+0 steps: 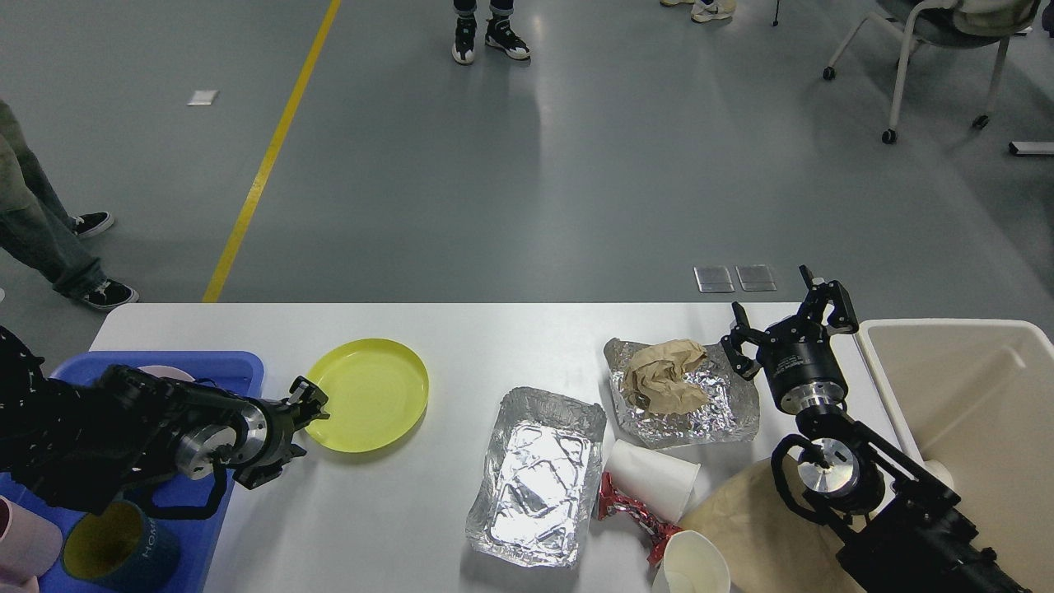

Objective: Tidy desktop
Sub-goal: 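Lower the left gripper to the yellow plate's rim and grip it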

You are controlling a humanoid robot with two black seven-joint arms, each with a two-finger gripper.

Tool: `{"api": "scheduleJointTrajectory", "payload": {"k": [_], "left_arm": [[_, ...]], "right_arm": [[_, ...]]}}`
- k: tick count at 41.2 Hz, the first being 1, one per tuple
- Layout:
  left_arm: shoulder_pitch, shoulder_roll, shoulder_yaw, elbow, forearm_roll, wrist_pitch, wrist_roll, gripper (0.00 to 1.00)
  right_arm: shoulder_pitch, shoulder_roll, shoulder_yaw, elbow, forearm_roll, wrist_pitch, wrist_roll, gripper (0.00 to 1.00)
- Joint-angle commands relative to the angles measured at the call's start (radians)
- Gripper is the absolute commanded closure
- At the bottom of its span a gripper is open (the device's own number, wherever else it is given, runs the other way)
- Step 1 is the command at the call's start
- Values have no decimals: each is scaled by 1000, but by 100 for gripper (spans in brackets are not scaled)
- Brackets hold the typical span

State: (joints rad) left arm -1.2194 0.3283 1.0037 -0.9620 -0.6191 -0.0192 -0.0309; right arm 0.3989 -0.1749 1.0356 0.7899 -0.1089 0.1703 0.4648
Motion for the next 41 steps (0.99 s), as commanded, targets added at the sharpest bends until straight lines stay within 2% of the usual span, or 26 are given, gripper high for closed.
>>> {"api": "scheduleJointTrajectory", "payload": {"k": [1,20,30,34,41], "left_arm": [[8,-2,-7,8,4,-34,0,56],[46,-3,-31,43,4,-50,0,69],[44,3,-31,45,4,-67,-1,84],[46,5,-31,45,4,-68,0,100],[46,6,-31,46,4,-85,0,100]], "right_arm": [[0,0,0,0,0,0,0,0],[0,0,0,0,0,0,0,0],[0,0,0,0,0,0,0,0],[0,0,0,0,0,0,0,0],[0,0,0,0,0,0,0,0]]}}
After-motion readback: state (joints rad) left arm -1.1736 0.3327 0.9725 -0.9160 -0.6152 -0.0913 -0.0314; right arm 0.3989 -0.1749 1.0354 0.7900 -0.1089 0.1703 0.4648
